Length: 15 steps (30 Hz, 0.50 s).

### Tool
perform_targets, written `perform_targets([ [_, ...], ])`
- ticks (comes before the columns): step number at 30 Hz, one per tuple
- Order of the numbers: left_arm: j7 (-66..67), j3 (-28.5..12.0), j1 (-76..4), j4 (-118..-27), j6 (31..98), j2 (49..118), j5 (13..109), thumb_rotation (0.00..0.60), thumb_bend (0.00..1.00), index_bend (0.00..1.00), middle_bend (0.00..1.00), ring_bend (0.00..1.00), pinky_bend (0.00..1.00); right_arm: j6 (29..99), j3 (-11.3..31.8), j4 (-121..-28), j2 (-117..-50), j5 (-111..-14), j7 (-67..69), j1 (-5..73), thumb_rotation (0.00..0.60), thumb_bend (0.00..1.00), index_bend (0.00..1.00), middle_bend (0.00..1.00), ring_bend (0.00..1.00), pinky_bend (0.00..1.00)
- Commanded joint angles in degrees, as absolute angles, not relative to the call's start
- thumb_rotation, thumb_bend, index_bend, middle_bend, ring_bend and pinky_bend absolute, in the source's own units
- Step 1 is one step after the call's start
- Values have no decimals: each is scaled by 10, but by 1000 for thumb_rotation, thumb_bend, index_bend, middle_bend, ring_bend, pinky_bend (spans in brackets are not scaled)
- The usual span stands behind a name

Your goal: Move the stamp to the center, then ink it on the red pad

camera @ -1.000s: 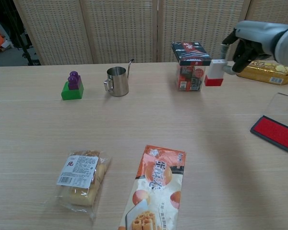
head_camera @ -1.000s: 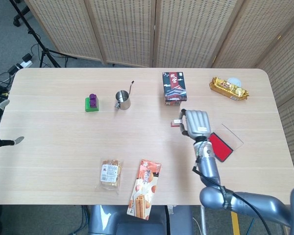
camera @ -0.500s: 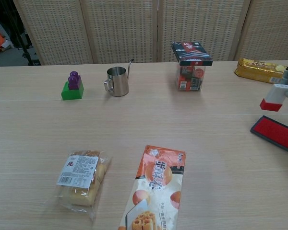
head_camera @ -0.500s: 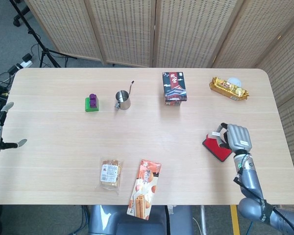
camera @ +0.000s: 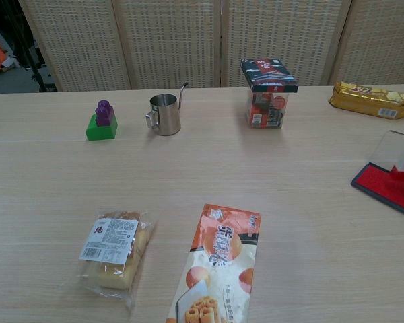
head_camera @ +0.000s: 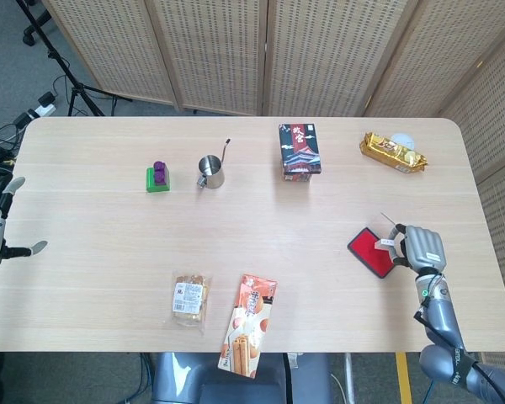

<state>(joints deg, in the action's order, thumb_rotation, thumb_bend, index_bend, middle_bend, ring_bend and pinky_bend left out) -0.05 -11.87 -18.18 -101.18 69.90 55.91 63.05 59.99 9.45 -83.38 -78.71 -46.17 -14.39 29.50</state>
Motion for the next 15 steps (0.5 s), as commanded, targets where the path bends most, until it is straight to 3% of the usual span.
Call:
perform_targets([
  [1, 1, -119, -182, -1012, 699, 560, 629, 600, 0, 0, 0, 0, 0, 596, 95, -826, -793, -469, -136, 292, 600, 543, 568, 909, 966, 1000],
  [15, 5, -119, -182, -1012, 699, 562, 628, 600, 0, 0, 0, 0, 0, 585, 98, -800, -816, -479, -134, 289, 600, 543, 576, 915, 966, 1000],
])
